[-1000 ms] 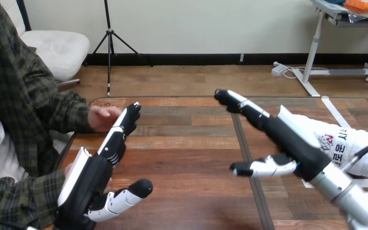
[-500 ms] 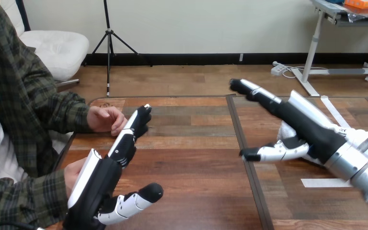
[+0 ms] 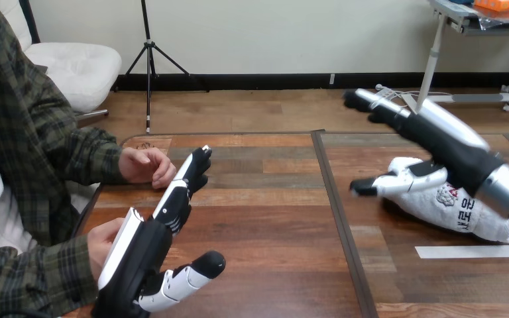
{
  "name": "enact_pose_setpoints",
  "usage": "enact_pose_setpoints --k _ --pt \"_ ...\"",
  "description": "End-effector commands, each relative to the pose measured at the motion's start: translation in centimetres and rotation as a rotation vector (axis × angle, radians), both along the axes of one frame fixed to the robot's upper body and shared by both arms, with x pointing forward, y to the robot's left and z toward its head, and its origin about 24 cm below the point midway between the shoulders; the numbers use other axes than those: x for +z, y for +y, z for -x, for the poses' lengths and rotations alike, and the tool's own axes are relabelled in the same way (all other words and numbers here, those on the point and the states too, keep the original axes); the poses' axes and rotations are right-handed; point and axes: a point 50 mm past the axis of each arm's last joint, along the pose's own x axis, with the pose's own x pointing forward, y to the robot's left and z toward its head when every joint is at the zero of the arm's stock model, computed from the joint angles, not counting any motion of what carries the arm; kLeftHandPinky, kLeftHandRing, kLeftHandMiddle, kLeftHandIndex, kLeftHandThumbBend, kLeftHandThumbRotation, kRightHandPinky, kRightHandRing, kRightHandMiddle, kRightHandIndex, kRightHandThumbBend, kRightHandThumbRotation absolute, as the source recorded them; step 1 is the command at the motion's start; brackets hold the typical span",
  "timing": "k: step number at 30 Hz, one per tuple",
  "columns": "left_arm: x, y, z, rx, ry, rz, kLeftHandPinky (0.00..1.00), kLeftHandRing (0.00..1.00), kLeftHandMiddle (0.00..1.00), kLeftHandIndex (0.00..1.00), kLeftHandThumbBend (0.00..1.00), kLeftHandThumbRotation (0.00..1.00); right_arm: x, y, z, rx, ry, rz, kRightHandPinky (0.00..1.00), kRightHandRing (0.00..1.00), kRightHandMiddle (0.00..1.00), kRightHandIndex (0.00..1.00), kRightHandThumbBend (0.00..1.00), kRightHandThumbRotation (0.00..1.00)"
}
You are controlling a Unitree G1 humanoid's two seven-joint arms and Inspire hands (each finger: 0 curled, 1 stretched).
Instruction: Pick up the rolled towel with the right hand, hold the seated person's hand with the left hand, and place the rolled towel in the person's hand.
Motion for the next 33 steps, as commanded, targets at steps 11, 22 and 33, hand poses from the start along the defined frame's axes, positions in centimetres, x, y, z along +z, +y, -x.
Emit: enact_pose_setpoints --k 11,22,33 --pt "0.9 -1.0 -0.1 -0.001 -0.070 0.037 0.96 0.98 1.00 0.98 0.85 0.77 6.6 -0.8 -2.2 -0.071 -0.158 0.134 0.89 0.96 0.95 0.95 1.00 0.35" --pt "0.9 -1.2 0.1 0.001 -0.060 0.054 0.97 0.99 1.00 0.99 0.84 0.79 7.2 -1.3 -3.0 -0.132 -0.157 0.206 0.86 0.95 0.92 0.93 1.00 0.29" --pt "0.9 -1.4 0.4 0.011 -0.067 0.072 0.98 1.00 1.00 0.98 0.85 0.80 7.2 -2.1 -3.3 -0.190 -0.135 0.259 0.82 0.94 0.92 0.93 1.00 0.29"
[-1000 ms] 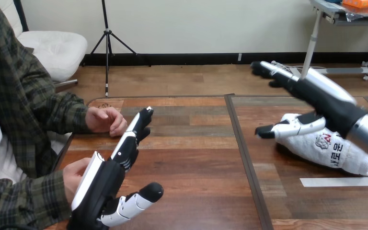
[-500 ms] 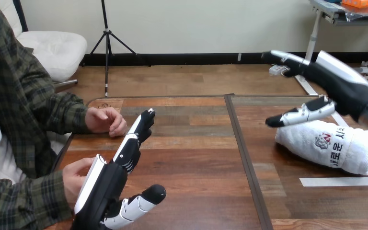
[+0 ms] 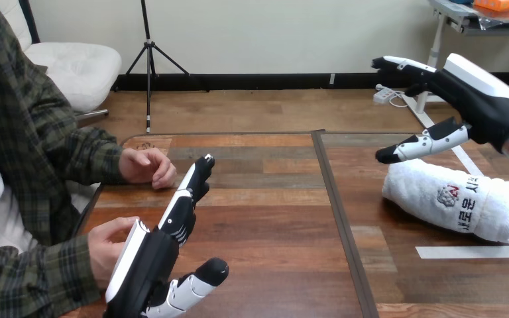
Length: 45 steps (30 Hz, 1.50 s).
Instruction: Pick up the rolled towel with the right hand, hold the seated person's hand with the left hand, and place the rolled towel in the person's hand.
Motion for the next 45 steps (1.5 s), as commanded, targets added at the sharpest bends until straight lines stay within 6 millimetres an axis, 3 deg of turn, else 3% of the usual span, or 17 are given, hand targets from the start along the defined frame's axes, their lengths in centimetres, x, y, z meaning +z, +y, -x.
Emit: enact_pose_setpoints --k 1,18,41,45 --pt "1.6 -0.4 -0.6 0.002 -0.095 0.028 0.98 1.00 1.00 0.98 0.85 0.80 2.6 -0.3 -0.9 -0.030 -0.072 0.037 0.82 0.94 0.92 0.93 1.00 0.29" --pt "1.7 -0.4 -0.3 0.011 -0.096 0.045 0.97 0.99 1.00 0.97 0.87 0.81 1.5 -1.7 -1.8 -0.130 0.050 0.118 0.85 0.97 0.95 0.97 1.00 0.33" --pt "2.0 -0.3 0.1 0.023 -0.096 0.054 0.95 0.98 0.99 0.96 0.87 0.81 0.6 -3.3 -2.5 -0.241 0.222 0.222 0.88 1.00 1.00 1.00 1.00 0.30" --pt "2.1 -0.3 0.2 0.028 -0.098 0.058 0.96 0.98 0.99 0.96 0.88 0.81 0.2 -3.6 -2.6 -0.275 0.258 0.263 0.88 0.99 1.00 1.00 1.00 0.33"
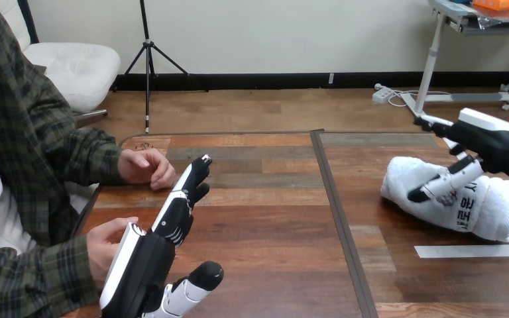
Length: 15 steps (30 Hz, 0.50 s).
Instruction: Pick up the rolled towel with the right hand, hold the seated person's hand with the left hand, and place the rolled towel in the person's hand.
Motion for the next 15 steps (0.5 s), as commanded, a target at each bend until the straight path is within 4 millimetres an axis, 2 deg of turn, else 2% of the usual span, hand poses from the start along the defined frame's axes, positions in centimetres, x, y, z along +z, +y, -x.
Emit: enact_pose_setpoints --k 1,15 --pt "1.47 -0.21 -0.64 0.006 -0.076 0.032 0.96 0.98 0.99 0.96 0.88 0.81 4.11 -0.23 -1.53 -0.025 -0.093 0.058 0.88 0.99 1.00 1.00 1.00 0.35" --pt "1.61 -0.15 -0.30 0.010 -0.072 0.036 0.96 0.99 0.99 0.97 0.88 0.82 3.57 -0.50 -1.64 -0.057 -0.042 0.108 0.84 0.99 1.00 1.00 1.00 0.40"
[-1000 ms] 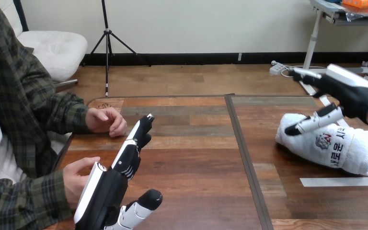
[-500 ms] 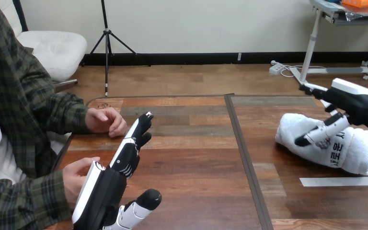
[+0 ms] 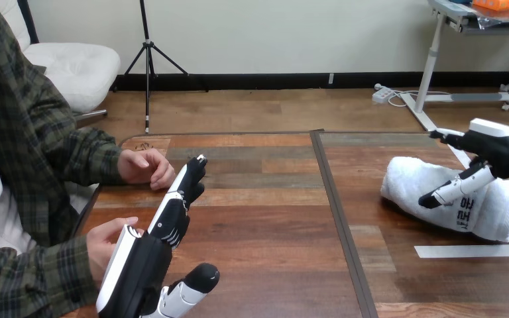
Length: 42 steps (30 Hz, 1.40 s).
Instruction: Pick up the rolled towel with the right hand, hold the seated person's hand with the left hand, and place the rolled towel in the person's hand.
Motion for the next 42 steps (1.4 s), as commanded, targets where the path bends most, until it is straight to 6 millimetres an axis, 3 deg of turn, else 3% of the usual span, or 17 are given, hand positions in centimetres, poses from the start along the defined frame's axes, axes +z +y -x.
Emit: enact_pose_setpoints --k 1,15,23,42 --pt "1.4 -0.2 -0.7 -0.003 -0.073 0.030 0.97 0.99 0.99 0.97 0.88 0.82 3.9 0.5 -1.6 0.010 -0.121 0.020 0.84 0.99 1.00 1.00 1.00 0.40" --pt "1.5 -0.3 -0.3 -0.006 -0.071 0.047 0.97 0.98 0.99 0.96 0.89 0.82 3.4 0.4 -1.8 -0.019 -0.089 0.064 0.82 0.99 1.00 1.00 1.00 0.36" --pt "1.6 -0.3 -0.1 -0.008 -0.069 0.061 0.98 0.99 0.99 0.96 0.89 0.81 2.9 0.6 -1.9 -0.027 -0.057 0.110 0.86 1.00 1.00 1.00 1.00 0.39" --pt "2.1 -0.3 0.4 -0.019 -0.082 0.085 0.99 0.99 0.99 0.96 0.88 0.79 0.3 2.1 -2.1 -0.028 0.014 0.163 0.86 0.96 1.00 1.00 0.98 0.35"
